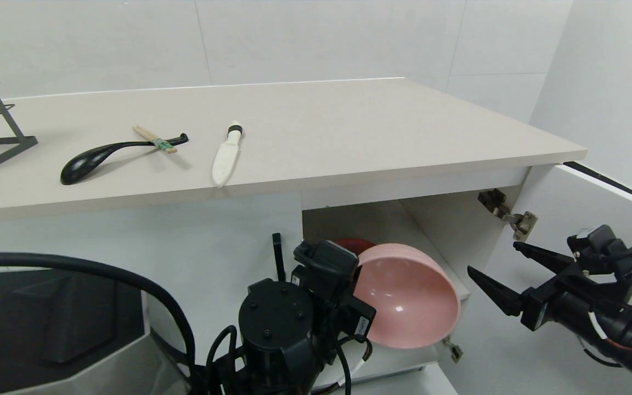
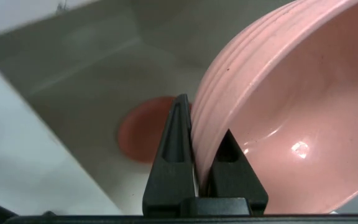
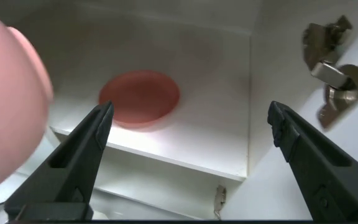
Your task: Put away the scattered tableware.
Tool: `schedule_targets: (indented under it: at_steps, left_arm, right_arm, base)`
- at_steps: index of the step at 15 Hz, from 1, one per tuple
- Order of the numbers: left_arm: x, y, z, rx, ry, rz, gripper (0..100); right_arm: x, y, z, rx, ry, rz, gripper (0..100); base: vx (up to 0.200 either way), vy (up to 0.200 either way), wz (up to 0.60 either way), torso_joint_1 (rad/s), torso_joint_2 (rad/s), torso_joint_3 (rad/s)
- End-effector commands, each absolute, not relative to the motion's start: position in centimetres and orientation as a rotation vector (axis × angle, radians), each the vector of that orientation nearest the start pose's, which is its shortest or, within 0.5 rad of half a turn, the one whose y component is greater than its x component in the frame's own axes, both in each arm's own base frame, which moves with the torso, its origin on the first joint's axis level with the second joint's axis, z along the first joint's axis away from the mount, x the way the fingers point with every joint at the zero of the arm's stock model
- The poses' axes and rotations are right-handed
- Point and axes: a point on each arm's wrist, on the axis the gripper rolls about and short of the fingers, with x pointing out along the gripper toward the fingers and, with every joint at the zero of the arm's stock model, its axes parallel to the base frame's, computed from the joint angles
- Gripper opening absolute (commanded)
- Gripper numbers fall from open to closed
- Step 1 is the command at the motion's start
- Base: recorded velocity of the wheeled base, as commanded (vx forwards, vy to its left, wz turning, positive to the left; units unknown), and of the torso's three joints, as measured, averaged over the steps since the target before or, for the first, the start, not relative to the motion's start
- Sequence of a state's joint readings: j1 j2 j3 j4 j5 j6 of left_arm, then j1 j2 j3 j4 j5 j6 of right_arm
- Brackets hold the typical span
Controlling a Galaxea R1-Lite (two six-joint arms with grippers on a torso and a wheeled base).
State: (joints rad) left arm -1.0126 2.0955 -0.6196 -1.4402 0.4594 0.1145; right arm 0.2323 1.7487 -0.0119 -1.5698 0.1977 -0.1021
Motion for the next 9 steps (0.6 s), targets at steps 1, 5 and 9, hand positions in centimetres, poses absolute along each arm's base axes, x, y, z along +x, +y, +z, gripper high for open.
schedule_targets:
  at_steps: [1,5,9]
  left_arm:
    - [19.8,-29.2,7.5,0.15,0.013,-0.505,0]
    - [21.3,-30.4,6.9,0.147,0.0,-0.421,0]
    - [23.3,-31.5,6.9,0.129,-0.036,-0.39,0]
  right_arm:
    - [19.5,4.7,9.1,-0.117,0.153,0.419,100]
    - [19.6,4.5,9.1,-0.138,0.149,0.416,100]
    - [19.0,5.5,9.1,-0.142,0.15,0.469,100]
  base:
    - [0.0,0.0,0.0,0.0,0.0,0.0]
    - [0.0,0.0,0.0,0.0,0.0,0.0]
    - [0.0,0.0,0.0,0.0,0.0,0.0]
